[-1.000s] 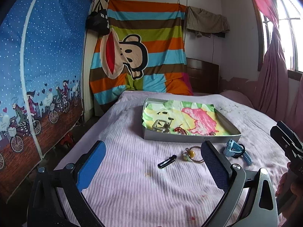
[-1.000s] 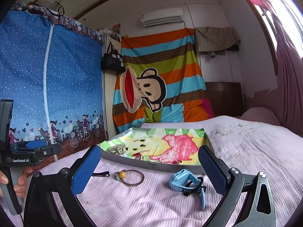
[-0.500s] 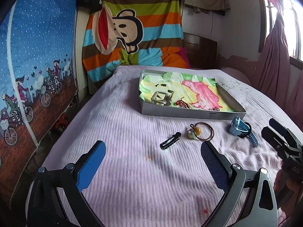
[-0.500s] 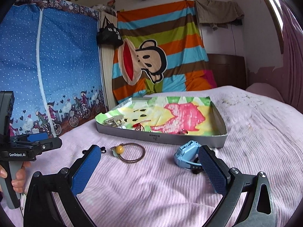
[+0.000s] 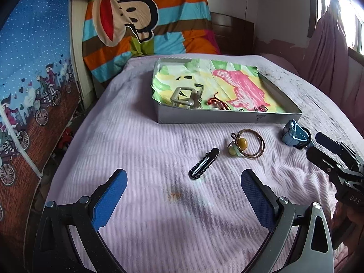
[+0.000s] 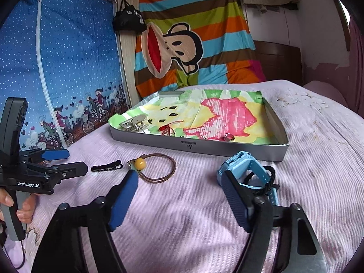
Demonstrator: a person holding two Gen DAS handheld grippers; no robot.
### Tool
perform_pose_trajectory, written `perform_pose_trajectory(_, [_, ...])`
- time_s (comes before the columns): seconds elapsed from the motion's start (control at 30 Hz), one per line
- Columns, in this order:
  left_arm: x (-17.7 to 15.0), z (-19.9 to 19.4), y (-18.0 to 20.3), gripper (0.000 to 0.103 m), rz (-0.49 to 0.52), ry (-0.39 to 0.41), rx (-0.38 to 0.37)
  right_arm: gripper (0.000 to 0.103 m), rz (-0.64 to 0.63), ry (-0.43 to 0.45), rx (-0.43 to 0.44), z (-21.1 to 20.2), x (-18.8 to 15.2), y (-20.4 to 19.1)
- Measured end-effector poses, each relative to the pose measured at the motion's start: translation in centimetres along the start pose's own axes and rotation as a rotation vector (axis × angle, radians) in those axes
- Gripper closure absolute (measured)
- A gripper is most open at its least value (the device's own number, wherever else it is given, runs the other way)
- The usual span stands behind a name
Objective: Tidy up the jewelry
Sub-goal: 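Grasp the black hair clip with left gripper while right gripper grasps the yellow-bead hair tie, then carry the black clip into the tray with left gripper while right gripper carries the hair tie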
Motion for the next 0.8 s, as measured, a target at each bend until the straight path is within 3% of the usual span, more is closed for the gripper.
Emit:
perform_pose_trajectory(0.07, [0.2, 0.6, 0.2, 0.011, 0.005, -0.018, -0.012, 0.039, -0.009, -0.027, 0.007, 0.9, 0.2, -0.1])
perform_pose_trajectory(0.33, [0.8, 3.5, 0.8, 0.045, 0.055, -0.095, -0.039, 0.057, -0.033, -0.144, 0.050, 5.0, 0.3, -0.3])
perform_pose_trajectory(0.57, [0.5, 5.7, 2.0, 0.065, 0.121, -0.149, -0.063, 0.069, -0.039, -0.218, 0.045, 8.5, 0.4, 0.2])
perform_pose_trajectory(0.67, [0.2, 6.3, 2.0, 0.074, 0.126, -0.158, -0.077, 0.081, -0.039, -0.222, 0.055, 8.9, 0.1, 0.1])
perform_pose_trajectory(0.73, [0.1, 6.4, 2.0, 0.089, 0.122, -0.161, -0.092, 0.093, -0.040, -0.218, 0.070, 8.9, 0.0, 0.0])
perform_pose_trajectory(0.8, [0.1, 6.5, 1.8, 0.093, 0.115, -0.160, -0.104, 0.097, -0.044, -0.210, 0.081, 8.7, 0.1, -0.1])
Point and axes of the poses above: each gripper's, at about its wrist camera, not at the fingertips, and z roughly the way its jaws point, y to its right, x to its top, the point moved 4 cm from there along z, roughly the way its jaws point, and after that the axes turned 5 degrees about -z, right-handed, at the moved point
